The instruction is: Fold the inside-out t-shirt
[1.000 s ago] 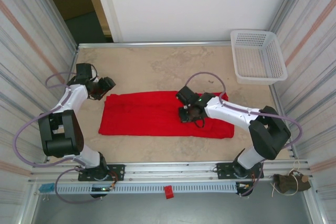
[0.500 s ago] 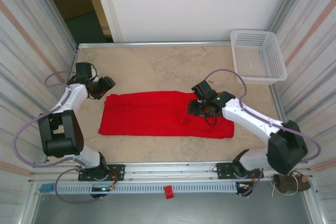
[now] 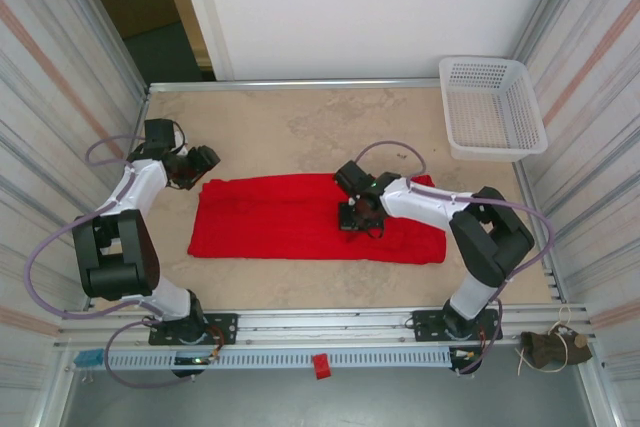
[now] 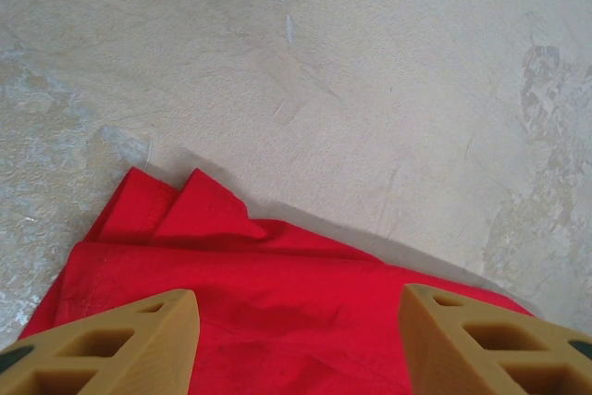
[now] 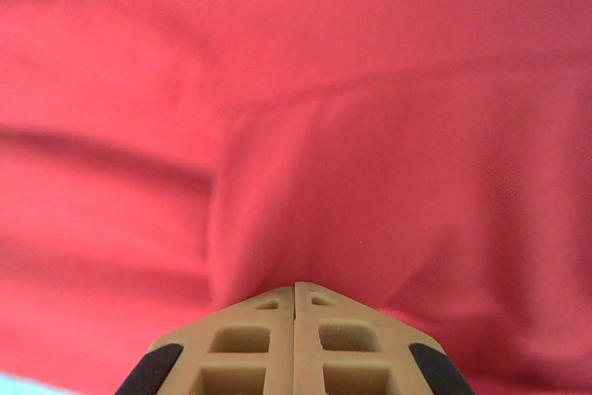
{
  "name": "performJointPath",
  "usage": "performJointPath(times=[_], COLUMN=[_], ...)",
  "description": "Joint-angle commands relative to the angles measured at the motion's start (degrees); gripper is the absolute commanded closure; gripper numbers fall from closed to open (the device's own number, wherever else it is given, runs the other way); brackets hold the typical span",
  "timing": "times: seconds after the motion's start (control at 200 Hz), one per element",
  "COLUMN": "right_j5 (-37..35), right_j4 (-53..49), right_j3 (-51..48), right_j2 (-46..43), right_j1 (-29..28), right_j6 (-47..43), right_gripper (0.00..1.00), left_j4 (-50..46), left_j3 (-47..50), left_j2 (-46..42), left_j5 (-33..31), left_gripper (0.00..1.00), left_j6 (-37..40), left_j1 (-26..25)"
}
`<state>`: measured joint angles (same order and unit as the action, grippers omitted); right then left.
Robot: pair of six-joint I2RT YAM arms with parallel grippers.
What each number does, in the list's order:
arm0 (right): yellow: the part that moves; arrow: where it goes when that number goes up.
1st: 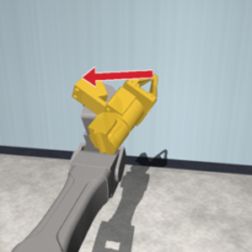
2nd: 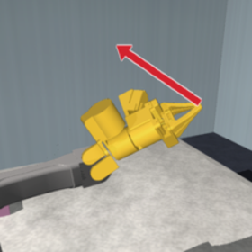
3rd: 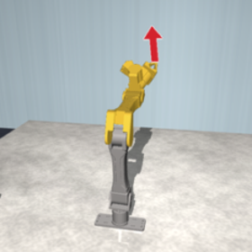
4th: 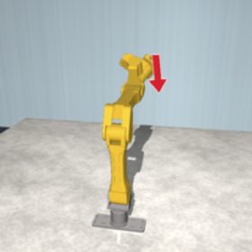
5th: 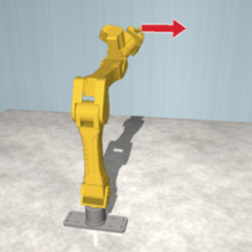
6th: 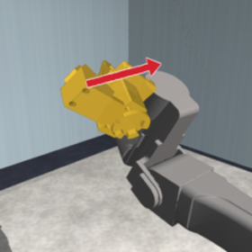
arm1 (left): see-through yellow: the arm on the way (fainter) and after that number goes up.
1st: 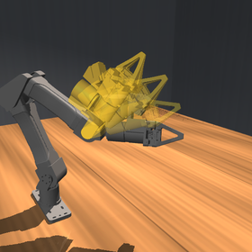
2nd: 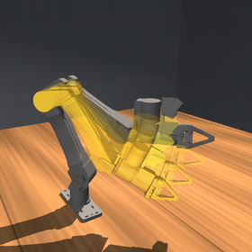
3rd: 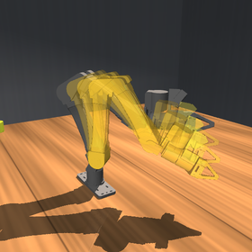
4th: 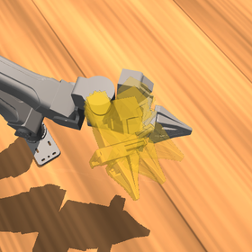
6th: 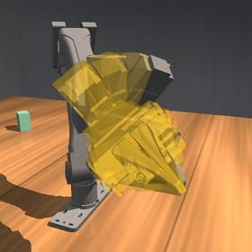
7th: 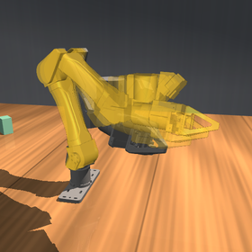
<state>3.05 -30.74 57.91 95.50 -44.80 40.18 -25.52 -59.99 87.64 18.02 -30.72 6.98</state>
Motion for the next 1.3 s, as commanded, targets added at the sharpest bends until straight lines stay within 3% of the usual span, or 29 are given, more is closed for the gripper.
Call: performJointPath(times=[0.0, 0.16, 0.271, 0.306, 0.381, 0.431, 0.596, 0.812, 1.002, 1.298], right_j5=[0.18, 0.24, -2.48, -2.61, -4.6, -4.3, -2.56, 2.65, 4.42, 6.42], right_j4=[-4.81, -8.33, -9.48, -9.51, -8.92, -7.92, -4.38, -2.74, -6.55, -11.66], right_j3=[-2.27, -5.22, -5.57, -5.53, -5.68, -5.62, -3.94, -3.9, -7.73, -15.6], right_j2=[-6.65, -15.66, -19.15, -19.23, -18.23, -17.0, -10.85, -3.09, -7.73, -18.8], right_j1=[-4.38, -6.83, -1.56, 1.38, 7.38, 11.2, 16.81, 17.15, 12.53, 4.23], right_j6=[3.66, 8.09, 6.39, 5.19, 2.05, 0.12, -5.0, -6.7, -6.07, 0.52], right_gripper=[1.0, 1.0, 1.0, 0.95, 0.7, 0.64, 0.68, 0.78, 0.85, 0.85], left_j4=[-0.58, -0.1, 0.13, 0.18, 0.25, 0.3, 0.58, 0.87, 1.22, 1.88], left_j3=[-1.8, -1.72, -1.71, -1.71, -1.58, -1.58, -1.54, -1.34, -1.19, -1.17], left_j2=[-0.38, -0.18, 0.08, 0.08, 0.08, -0.01, 0.08, -0.01, 0.08, 0.77], left_j5=[0.45, 0.69, 0.83, 0.86, 0.82, 0.96, 0.92, 0.86, 0.83, 1.03], left_gripper=[0.41, 0.41, 0.41, 0.41, 0.41, 0.41, 0.41, 0.41, 0.41, 0.41], left_j6=[0.06, -0.06, -0.42, -0.49, -0.7, -0.83, -1.14, -1.37, -1.37, -1.71], left_j1=[-0.32, -0.38, -0.44, -0.44, -0.61, -0.72, -1.09, -1.45, -1.45, -1.45])
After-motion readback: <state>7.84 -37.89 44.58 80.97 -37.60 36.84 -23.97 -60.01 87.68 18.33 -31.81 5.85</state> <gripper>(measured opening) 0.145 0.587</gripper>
